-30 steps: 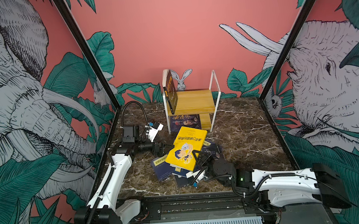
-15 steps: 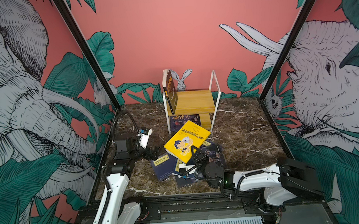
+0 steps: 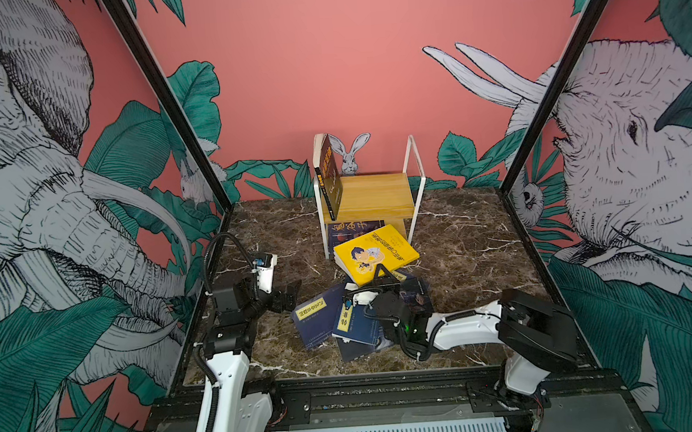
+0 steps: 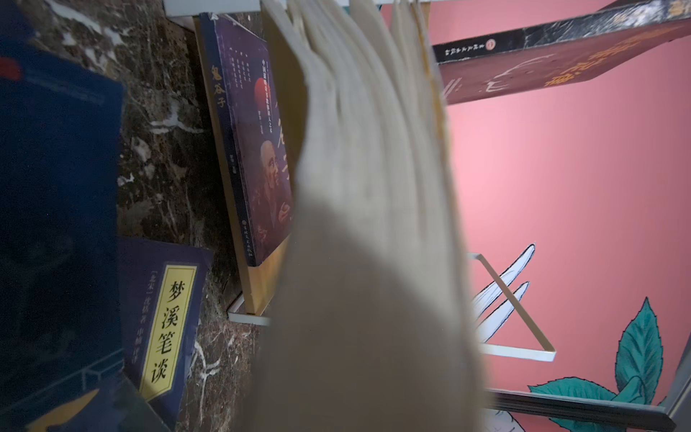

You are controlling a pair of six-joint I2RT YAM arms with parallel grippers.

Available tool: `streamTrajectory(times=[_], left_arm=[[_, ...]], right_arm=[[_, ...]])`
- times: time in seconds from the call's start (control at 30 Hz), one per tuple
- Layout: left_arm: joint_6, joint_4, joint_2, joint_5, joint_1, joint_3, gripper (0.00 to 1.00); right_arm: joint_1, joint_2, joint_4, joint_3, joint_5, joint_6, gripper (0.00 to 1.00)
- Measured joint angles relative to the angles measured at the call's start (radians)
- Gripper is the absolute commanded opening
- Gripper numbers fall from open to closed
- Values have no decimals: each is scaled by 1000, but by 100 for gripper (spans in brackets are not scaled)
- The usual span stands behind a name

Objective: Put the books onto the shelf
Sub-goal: 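Carry the yellow paperback with the right gripper onto the shelf's lower tier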

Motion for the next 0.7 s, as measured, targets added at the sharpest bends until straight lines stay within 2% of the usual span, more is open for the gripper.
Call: streamTrajectory(times=[0.27,0.7], left_arm=[[16,16,-12,5,-17,-7,100],[23,29,-14,25,-28,-13,100]], right_arm=[[-60,170,-14,153,8,45,0],[-165,285,-84,303,-16,141,0]])
